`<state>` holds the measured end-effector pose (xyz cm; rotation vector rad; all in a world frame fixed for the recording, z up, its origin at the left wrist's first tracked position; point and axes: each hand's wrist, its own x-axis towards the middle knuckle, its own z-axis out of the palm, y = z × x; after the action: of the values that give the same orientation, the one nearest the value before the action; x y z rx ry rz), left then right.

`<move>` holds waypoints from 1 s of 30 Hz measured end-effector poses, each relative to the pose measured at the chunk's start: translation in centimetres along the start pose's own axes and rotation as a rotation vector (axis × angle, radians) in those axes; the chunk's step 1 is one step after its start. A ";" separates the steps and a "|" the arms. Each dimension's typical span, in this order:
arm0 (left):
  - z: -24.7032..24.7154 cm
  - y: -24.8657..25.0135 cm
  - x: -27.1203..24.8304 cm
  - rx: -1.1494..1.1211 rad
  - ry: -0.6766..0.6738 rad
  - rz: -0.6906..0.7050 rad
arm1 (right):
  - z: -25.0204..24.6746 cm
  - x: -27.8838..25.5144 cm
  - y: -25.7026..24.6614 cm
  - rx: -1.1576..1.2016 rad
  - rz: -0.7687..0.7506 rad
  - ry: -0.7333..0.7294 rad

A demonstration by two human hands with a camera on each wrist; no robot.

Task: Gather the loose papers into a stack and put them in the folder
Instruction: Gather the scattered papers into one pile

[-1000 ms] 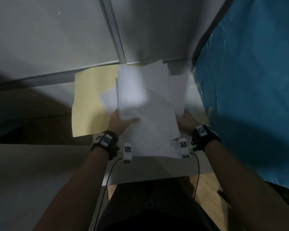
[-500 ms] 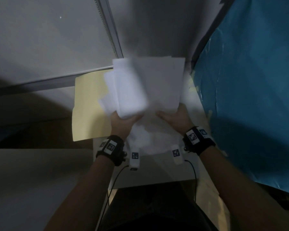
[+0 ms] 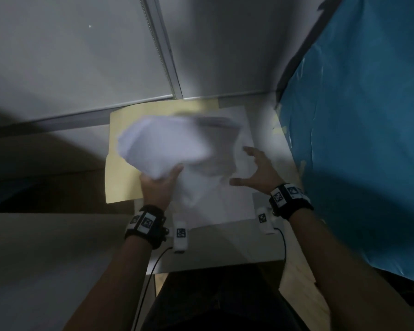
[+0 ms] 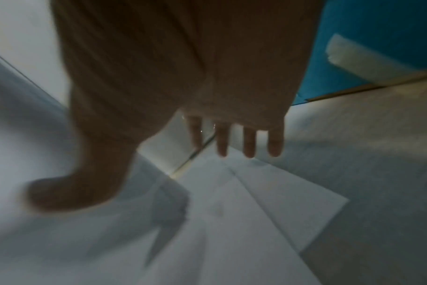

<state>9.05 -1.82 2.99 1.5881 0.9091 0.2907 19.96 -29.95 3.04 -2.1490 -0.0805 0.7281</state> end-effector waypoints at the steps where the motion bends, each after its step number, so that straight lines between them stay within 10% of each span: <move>1: -1.0 -0.8 0.3 0.006 0.017 -0.036 | 0.4 0.7 0.9 -0.068 0.078 0.097; 5: -3.6 -4.9 0.3 0.240 -0.018 -0.232 | 3.2 3.3 1.6 -0.218 0.229 0.275; 21: 0.3 -5.0 -0.4 0.378 -0.281 -0.311 | 0.6 3.2 1.9 0.149 0.219 0.003; 30: 0.3 -5.4 -1.7 0.404 -0.217 -0.179 | -5.8 -0.3 -1.0 -0.077 0.012 0.421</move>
<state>6.00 -3.36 -1.50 1.8473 0.9722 -0.2032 22.99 -33.50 6.68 -2.3330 0.1290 0.2697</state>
